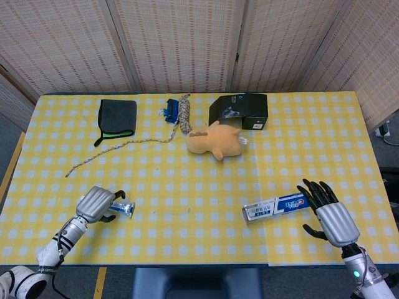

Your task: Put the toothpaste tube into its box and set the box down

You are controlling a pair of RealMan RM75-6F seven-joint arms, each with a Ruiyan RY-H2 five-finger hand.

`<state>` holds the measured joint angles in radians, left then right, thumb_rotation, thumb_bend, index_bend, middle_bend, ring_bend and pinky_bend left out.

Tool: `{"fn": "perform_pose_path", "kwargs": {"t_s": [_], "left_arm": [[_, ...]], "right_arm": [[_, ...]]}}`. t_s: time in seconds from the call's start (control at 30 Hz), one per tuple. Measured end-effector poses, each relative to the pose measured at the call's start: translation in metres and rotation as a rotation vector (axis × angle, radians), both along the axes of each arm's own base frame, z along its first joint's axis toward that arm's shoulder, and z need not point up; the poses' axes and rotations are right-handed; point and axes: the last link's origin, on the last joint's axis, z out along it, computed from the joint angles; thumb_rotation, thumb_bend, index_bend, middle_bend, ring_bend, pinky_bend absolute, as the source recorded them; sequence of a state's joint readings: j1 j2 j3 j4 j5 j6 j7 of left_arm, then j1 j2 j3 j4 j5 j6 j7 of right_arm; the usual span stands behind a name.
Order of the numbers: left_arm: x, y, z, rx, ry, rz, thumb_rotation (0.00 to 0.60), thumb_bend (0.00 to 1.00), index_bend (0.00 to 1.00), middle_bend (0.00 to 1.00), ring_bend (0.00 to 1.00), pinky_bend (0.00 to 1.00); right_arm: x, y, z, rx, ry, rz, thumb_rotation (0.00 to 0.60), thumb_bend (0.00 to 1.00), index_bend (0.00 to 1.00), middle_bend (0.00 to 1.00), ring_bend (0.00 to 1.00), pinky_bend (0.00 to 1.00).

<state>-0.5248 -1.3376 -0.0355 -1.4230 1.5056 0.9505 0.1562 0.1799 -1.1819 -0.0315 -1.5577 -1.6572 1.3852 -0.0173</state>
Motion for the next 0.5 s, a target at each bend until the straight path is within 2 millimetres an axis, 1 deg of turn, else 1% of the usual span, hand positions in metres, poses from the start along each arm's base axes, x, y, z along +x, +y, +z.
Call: {"fn": "perform_pose_path", "kwargs": {"t_s": [0.23,0.5], "left_arm": [[-0.0013,0.0064,-0.0053,0.001,0.056,0.017,0.6,0.25,0.38,1.0,1.0,1.0],[-0.0049,0.0077,-0.0103,-0.023,0.089,0.046,0.6,0.25,0.38,1.0,1.0,1.0]], "right_arm": [[-0.0003,-0.0007,0.0013,-0.009,-0.001,-0.002,0.6,0.23,0.0,0.0,0.0,0.0],[-0.0011,-0.0025,-0.0002,-0.008,0.004,-0.007,0.6,0.23,0.0,0.0,0.0,0.0]]}}
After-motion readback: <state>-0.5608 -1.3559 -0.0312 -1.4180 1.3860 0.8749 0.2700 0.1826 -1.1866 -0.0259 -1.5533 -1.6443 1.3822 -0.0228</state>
